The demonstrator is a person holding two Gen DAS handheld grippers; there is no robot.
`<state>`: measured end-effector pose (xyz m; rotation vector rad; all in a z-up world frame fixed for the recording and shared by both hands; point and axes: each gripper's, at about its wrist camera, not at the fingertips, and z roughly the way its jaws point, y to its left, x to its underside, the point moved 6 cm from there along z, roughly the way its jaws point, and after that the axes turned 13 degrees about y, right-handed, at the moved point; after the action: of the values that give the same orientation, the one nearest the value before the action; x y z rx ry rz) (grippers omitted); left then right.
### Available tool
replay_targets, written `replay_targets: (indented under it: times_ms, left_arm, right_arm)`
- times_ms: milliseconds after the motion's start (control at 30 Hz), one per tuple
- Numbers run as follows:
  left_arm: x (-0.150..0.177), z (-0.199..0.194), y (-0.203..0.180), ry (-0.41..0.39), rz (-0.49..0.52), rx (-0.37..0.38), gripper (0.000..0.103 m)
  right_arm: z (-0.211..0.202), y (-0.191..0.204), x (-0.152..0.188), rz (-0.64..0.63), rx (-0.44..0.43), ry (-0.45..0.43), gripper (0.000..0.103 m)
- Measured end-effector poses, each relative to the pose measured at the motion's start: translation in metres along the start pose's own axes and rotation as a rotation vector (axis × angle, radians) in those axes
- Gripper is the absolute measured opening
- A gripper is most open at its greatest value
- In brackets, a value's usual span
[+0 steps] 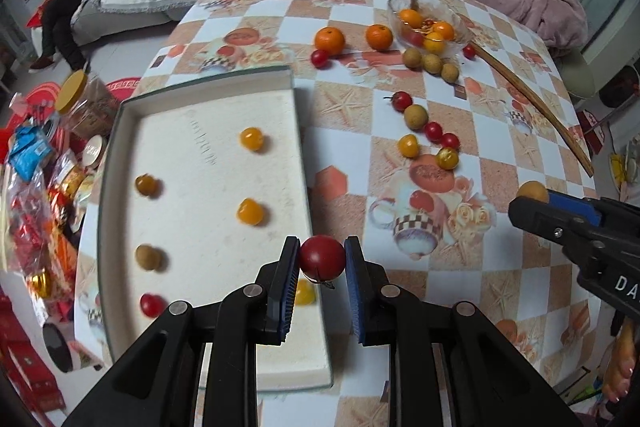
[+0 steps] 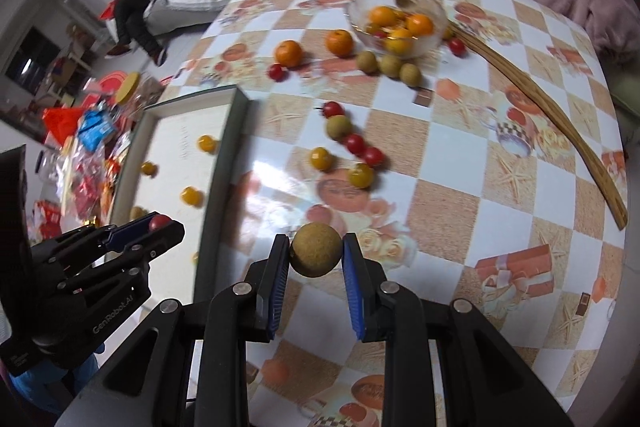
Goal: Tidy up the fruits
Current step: 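Carry the brown fruit and red cherry tomato over the white tray with both tools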
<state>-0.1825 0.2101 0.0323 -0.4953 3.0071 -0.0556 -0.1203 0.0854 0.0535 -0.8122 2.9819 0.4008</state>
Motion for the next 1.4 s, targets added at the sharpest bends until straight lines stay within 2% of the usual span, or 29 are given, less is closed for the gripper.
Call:
replay_targets:
  times_ms: [200, 300, 800, 1067, 1267, 1400]
  left_arm:
    - [0.006, 0.003, 0.027, 0.032, 0.023, -0.011, 0.024]
    - [0.002, 0.004, 0.046, 0.047, 0.048, -0.007, 0.024]
    - [-0.057, 0.019, 0.138, 0.030, 0.091, -0.008, 0.024]
    - [-0.092, 0.054, 0.149, 0.013, 0.116, -0.028, 0.024]
    - [-0.101, 0.077, 0.160, 0.022, 0.111, -0.052, 0.024]
    - [-0.104, 0.079, 0.162, -0.001, 0.119, -0.055, 0.024]
  right_arm:
    - [-0.004, 0.027, -0.003, -0.010, 0.005, -0.001, 0.029]
    - [-0.001, 0.043, -0.007, 0.033, 0.007, -0.004, 0.029]
    - [0.052, 0.120, -0.042, 0.114, -0.001, 0.036, 0.029]
    - [0.098, 0.140, -0.072, 0.106, -0.006, 0.061, 0.029]
    - [0.126, 0.140, -0.085, 0.102, 0.008, 0.070, 0.029]
    - [0.138, 0.139, -0.086, 0.077, 0.039, 0.077, 0.029]
